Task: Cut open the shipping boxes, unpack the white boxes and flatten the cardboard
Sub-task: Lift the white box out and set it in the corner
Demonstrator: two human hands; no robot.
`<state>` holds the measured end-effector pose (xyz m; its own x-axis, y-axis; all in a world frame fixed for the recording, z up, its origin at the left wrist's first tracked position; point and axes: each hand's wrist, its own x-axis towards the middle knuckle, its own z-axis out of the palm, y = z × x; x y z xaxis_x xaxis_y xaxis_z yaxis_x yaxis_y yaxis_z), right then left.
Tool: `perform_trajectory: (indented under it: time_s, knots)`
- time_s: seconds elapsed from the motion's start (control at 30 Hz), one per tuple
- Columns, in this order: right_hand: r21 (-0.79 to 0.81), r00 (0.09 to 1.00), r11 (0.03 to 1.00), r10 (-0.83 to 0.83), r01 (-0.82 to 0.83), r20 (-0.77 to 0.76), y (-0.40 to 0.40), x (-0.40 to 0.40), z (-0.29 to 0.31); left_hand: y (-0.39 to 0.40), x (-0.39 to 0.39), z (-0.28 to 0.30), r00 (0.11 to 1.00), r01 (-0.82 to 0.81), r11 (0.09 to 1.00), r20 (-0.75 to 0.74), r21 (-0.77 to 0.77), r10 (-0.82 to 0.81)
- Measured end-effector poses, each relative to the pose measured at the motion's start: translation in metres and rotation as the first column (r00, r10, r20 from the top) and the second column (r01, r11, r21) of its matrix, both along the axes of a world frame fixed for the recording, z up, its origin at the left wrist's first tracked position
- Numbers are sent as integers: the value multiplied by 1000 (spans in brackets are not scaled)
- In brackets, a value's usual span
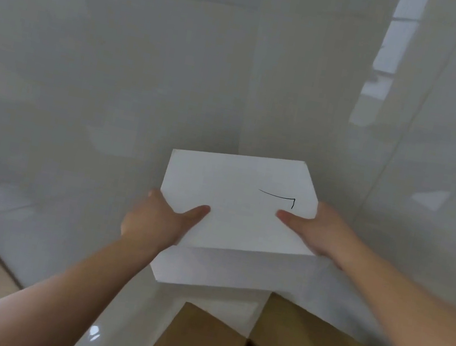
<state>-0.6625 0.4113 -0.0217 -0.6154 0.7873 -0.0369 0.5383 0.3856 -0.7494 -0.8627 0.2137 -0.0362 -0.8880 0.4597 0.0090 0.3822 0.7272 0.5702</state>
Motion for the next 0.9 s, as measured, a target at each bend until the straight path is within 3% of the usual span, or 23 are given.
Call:
perform_trajectory:
  time_s: [0.27, 0.4, 0.67, 0.9]
  knots:
    - [-35, 999, 999, 40, -39, 22, 34, -101, -66, 18, -88, -82, 999, -46, 999, -16, 10, 47]
    - [-60, 990, 995, 86, -79, 113, 25, -132, -127, -9, -97, -144, 994, -105, 993, 22, -61, 106]
    - [-200, 945, 975, 156, -100, 288, -9, -149, -241, -65, -91, -239, 964, -141, 980, 209, -137, 167]
    - [-237, 949, 971, 94, -21, 302, -22, -149, -274, -76, -88, -265, 959, -154, 966, 205, -208, 197]
